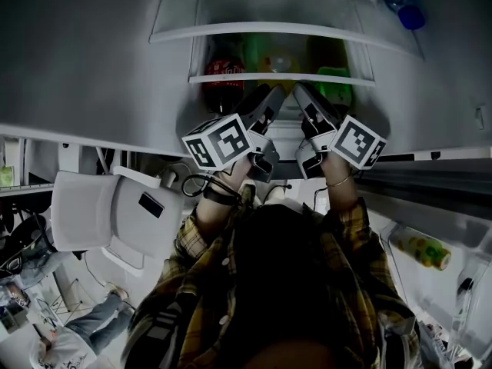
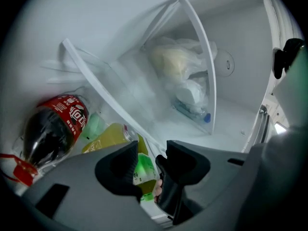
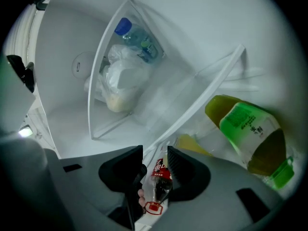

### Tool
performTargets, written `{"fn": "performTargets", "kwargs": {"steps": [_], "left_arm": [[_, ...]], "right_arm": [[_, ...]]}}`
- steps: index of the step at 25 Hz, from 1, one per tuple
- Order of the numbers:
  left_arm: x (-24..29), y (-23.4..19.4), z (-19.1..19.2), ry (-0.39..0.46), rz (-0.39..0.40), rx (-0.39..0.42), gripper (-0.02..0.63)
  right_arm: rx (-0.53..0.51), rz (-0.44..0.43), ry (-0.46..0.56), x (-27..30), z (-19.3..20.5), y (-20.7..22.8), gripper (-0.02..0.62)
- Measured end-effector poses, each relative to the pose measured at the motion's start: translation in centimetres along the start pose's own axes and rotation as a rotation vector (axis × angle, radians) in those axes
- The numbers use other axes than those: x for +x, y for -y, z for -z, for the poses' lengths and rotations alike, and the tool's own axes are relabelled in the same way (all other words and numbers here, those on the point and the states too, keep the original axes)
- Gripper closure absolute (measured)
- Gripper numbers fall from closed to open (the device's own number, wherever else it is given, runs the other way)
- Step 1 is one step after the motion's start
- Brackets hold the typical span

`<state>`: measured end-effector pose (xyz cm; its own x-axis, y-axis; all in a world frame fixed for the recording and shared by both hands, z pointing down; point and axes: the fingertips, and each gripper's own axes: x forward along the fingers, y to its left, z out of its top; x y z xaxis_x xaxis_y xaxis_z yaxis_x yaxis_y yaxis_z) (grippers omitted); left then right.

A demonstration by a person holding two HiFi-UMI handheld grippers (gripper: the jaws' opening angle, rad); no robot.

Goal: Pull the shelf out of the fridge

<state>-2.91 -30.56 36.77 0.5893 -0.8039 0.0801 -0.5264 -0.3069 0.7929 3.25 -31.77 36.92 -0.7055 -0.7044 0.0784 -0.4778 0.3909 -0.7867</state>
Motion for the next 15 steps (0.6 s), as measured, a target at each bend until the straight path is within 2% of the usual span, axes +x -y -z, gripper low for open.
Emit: {"fn": "performTargets", "kwargs": {"steps": [9, 15], "left_arm": [[1.0, -1.1, -1.2, 0.026, -0.002, -0.088, 0.428], [2.2, -1.3, -2.4, 0.049, -0.015, -0.111, 0.428]], "right_arm": [[0.085, -0.030, 0.026, 1.3, -1.1, 0.2, 0.448], [0.112, -0.046, 0.041, 2.8, -2.0, 0.4, 0.448]]}}
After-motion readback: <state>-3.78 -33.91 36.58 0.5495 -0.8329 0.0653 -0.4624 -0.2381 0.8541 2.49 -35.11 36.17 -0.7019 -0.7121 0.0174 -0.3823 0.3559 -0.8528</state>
